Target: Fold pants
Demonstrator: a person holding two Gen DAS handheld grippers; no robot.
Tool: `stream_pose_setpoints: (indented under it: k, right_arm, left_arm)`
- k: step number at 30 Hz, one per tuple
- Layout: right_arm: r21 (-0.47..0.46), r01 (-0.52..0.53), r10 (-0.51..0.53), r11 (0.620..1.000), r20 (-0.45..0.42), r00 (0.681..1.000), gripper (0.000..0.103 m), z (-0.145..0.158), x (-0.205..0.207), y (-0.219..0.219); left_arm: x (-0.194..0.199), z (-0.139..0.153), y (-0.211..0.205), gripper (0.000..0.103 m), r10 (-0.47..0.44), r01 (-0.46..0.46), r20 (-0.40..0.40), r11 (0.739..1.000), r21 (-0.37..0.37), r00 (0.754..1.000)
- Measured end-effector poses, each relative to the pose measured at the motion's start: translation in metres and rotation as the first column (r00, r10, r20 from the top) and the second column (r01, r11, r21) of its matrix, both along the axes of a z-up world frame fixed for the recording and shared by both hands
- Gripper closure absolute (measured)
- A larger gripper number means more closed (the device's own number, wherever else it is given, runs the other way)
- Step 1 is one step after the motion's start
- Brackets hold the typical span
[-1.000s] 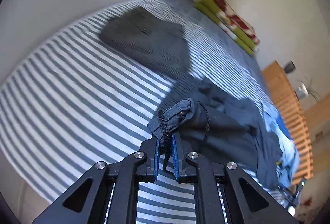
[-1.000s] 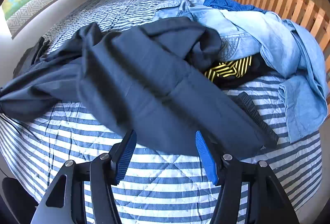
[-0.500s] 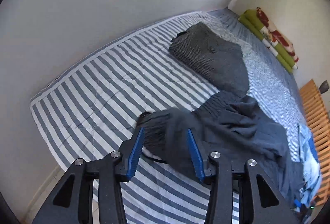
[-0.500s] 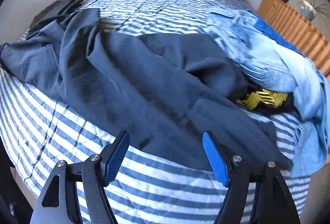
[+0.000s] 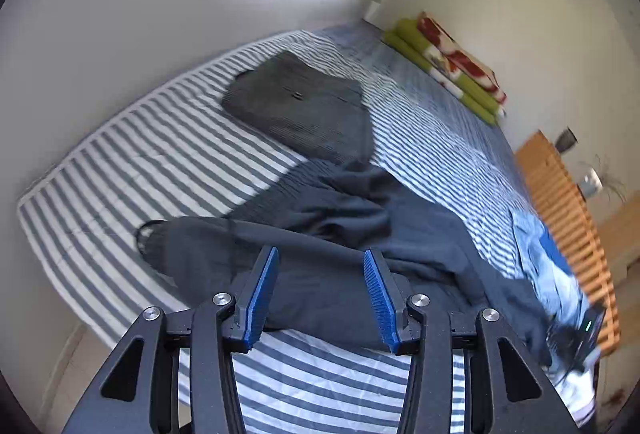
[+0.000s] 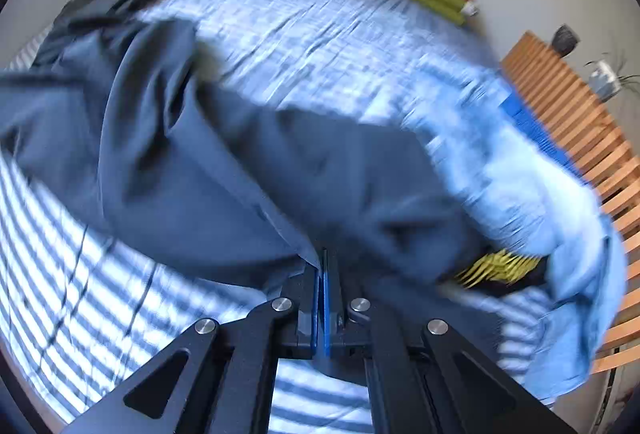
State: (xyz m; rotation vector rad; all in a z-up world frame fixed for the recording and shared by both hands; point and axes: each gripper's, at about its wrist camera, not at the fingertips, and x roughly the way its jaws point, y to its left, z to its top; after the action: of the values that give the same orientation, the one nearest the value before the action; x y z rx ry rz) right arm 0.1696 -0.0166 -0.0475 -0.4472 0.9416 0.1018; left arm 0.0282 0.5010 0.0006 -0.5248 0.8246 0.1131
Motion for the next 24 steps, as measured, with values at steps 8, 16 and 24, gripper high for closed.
stream_pose_setpoints:
  k: [8,16,24]
  right_arm:
    - [-0.091,0.101,-0.081,0.991,0.207,0.975,0.101,0.091,0.133,-0.002]
    - [0.025,0.131,-0.133,0.991,0.088,0.987,0.065,0.081,0.196,-0.011]
    - [0.063,0.256,-0.26,0.965,0.073,0.963,0.06,0.059,0.109,-0.089]
  left_arm:
    - [0.047,-0.023,-0.079,0.055,-0.195,0.194,-0.049,0.981,-0.017,0.98]
    - [0.077,-0.052,-0.138,0.055,-0.323,0.325,-0.116,0.946,-0.006,0.939]
    - [0.092,-0.084,-0.234,0.055,-0.544,0.541,-0.165,0.838,-0.067,0.822]
